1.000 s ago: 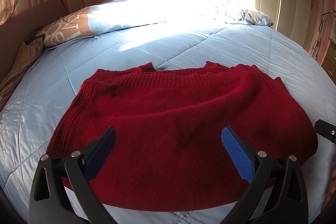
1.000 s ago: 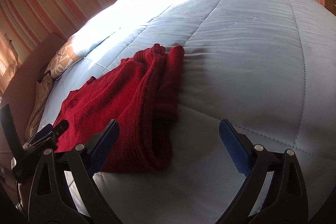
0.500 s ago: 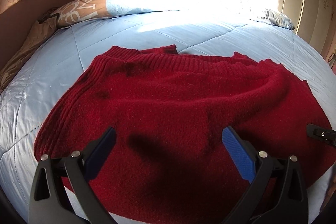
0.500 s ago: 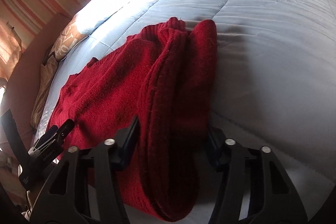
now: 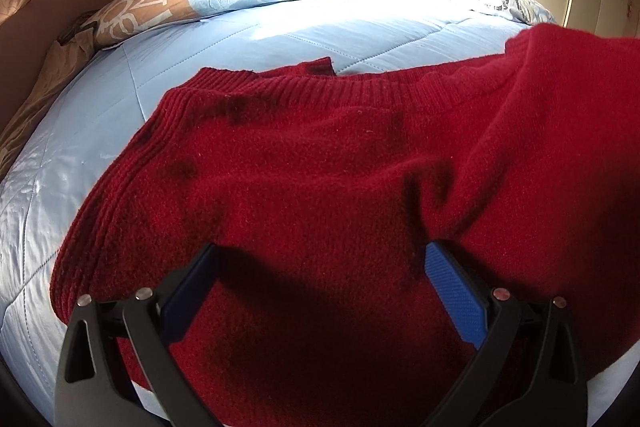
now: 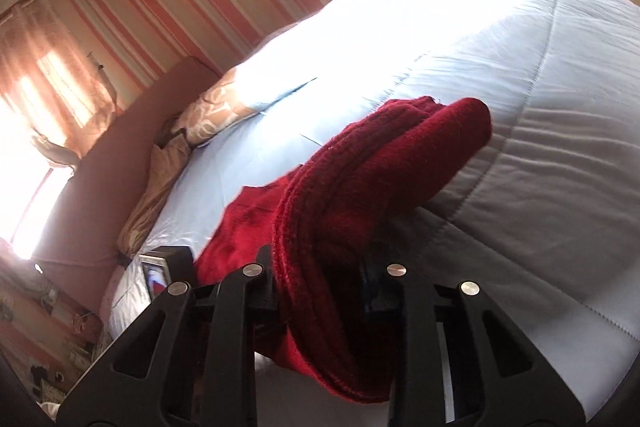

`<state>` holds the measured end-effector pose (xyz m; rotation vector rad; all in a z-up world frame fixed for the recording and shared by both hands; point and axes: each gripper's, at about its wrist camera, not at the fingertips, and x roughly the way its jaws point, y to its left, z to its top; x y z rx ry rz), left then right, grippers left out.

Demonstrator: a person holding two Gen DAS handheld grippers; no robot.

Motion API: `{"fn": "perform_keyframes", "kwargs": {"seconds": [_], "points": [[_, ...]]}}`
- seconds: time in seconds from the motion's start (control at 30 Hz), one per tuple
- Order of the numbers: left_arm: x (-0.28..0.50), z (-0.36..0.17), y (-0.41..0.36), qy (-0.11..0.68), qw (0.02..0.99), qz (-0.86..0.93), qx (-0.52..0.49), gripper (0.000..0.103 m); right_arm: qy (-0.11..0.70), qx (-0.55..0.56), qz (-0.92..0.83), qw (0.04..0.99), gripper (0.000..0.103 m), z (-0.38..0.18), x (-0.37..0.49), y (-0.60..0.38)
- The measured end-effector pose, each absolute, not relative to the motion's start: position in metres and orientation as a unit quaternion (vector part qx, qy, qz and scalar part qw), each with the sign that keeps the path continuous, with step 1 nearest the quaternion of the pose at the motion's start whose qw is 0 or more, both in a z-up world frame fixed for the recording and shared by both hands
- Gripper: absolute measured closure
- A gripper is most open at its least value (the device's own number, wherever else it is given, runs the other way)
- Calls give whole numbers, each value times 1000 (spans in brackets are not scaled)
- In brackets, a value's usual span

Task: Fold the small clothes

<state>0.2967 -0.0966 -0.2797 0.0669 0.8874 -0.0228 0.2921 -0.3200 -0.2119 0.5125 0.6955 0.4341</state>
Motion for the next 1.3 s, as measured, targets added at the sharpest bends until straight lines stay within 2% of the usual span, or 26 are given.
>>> {"fn": "perform_keyframes", "kwargs": {"seconds": [0.33, 0.5, 0.67, 0.77, 0.83, 0.93, 1.07, 1.2, 1.3], "points": [[279, -227, -5, 379, 925, 23, -29, 1, 322, 225, 272, 879, 78, -166, 311, -236], [275, -207, 60, 363, 928, 53, -63, 1, 341, 194, 273, 878, 78, -169, 323, -173], [268, -195, 114, 347, 930, 83, -87, 1, 375, 118, 253, 884, 78, -191, 334, -89], [264, -191, 144, 340, 929, 100, -101, 1, 410, 71, 248, 875, 69, -217, 340, -41], [261, -192, 159, 342, 927, 108, -109, 1, 434, 65, 259, 860, 51, -233, 341, -23], [257, -192, 173, 339, 927, 111, -111, 1, 431, 100, 303, 844, 46, -235, 335, -21], [255, -192, 176, 339, 927, 112, -117, 1, 391, 136, 316, 854, 46, -210, 317, -45], [258, -188, 161, 336, 931, 93, -108, 1, 345, 151, 269, 887, 41, -184, 298, -102], [260, -185, 138, 334, 934, 72, -105, 1, 339, 121, 200, 911, 38, -180, 288, -137]]}}
